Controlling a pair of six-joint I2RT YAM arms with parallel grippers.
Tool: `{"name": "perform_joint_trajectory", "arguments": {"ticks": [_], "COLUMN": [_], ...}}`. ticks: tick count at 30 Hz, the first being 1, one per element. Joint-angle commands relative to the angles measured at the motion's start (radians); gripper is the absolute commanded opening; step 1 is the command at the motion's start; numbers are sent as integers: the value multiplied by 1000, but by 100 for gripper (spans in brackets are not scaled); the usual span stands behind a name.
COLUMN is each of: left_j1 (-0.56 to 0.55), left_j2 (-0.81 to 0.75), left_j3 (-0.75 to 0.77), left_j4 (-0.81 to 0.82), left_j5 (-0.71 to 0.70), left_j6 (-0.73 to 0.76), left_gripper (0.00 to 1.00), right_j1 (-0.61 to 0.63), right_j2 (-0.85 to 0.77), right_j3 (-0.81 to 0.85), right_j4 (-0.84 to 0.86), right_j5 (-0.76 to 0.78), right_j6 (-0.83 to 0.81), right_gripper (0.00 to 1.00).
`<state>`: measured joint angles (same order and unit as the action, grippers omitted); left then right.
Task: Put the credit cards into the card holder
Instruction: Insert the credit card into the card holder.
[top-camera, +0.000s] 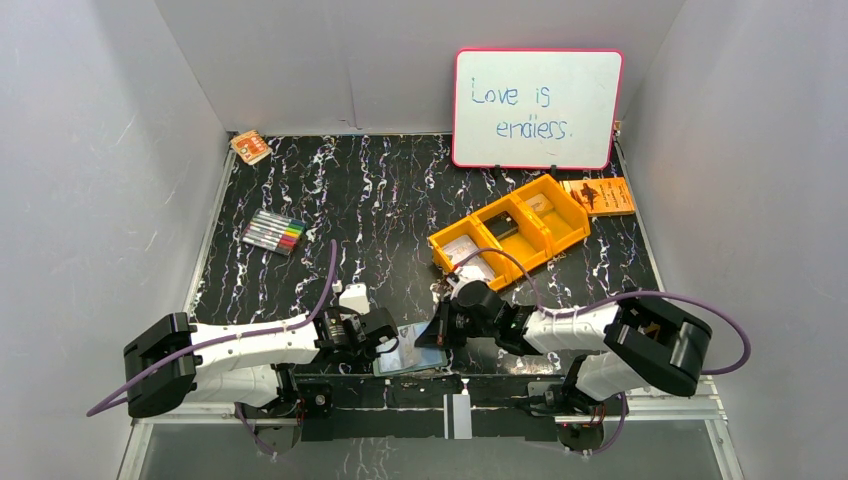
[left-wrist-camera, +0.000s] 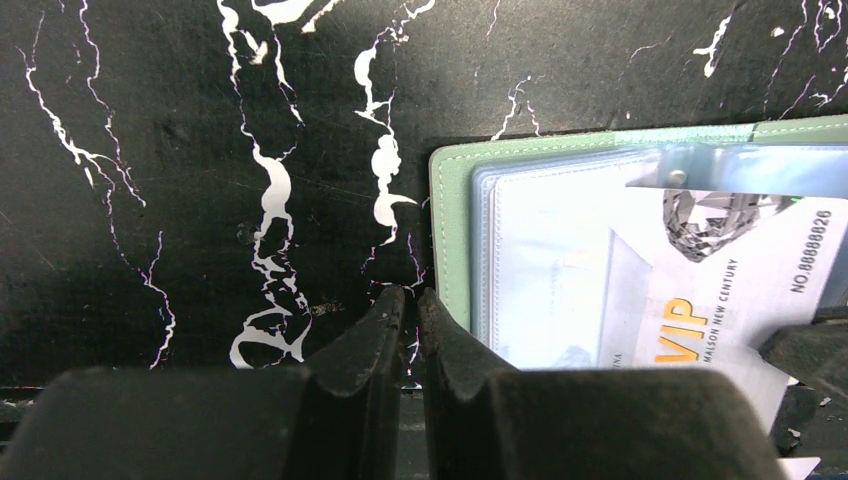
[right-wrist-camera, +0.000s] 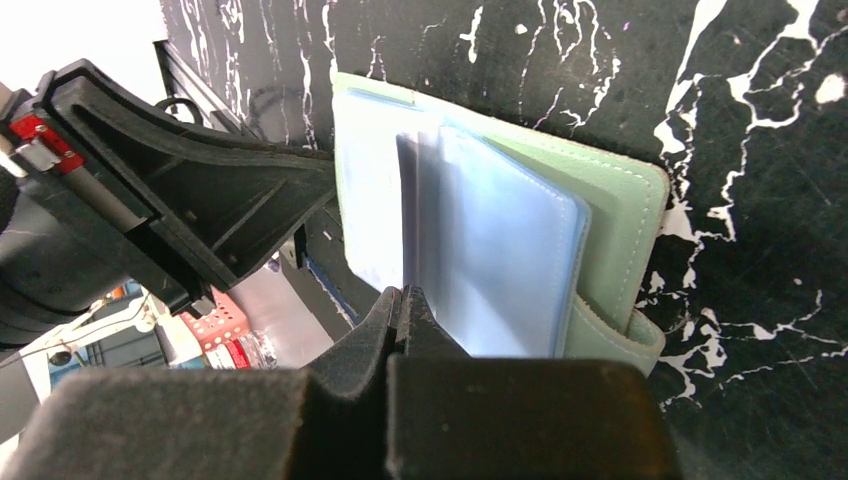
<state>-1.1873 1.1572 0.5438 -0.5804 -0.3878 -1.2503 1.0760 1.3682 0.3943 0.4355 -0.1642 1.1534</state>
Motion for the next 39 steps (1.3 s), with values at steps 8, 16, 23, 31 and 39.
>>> {"name": "perform_joint_trajectory", "arguments": {"ticks": [8, 16, 23, 31, 39], "left_j1": [3, 3, 2, 3, 3], "left_j2": [11, 18, 22, 29, 33], "left_j3": [-44, -46, -53, -50, -50], "left_j4": [11, 26, 34, 41, 47], "left_j5": [26, 36, 43, 44, 46], "left_j6": [-20, -18, -17, -11, -9], "left_gripper": [8, 8, 7, 6, 6], "right_j1": [6, 11, 25, 38, 52], "right_j2": [35, 82, 93, 146, 183], "right_j3": [-39, -14, -15, 36, 74], "right_j4": [87, 46, 32, 27, 24], "right_j5": [42, 71, 132, 115, 87], "right_j6": [60, 94, 138, 118, 88], "right_gripper": [0, 0, 0, 0, 0]}}
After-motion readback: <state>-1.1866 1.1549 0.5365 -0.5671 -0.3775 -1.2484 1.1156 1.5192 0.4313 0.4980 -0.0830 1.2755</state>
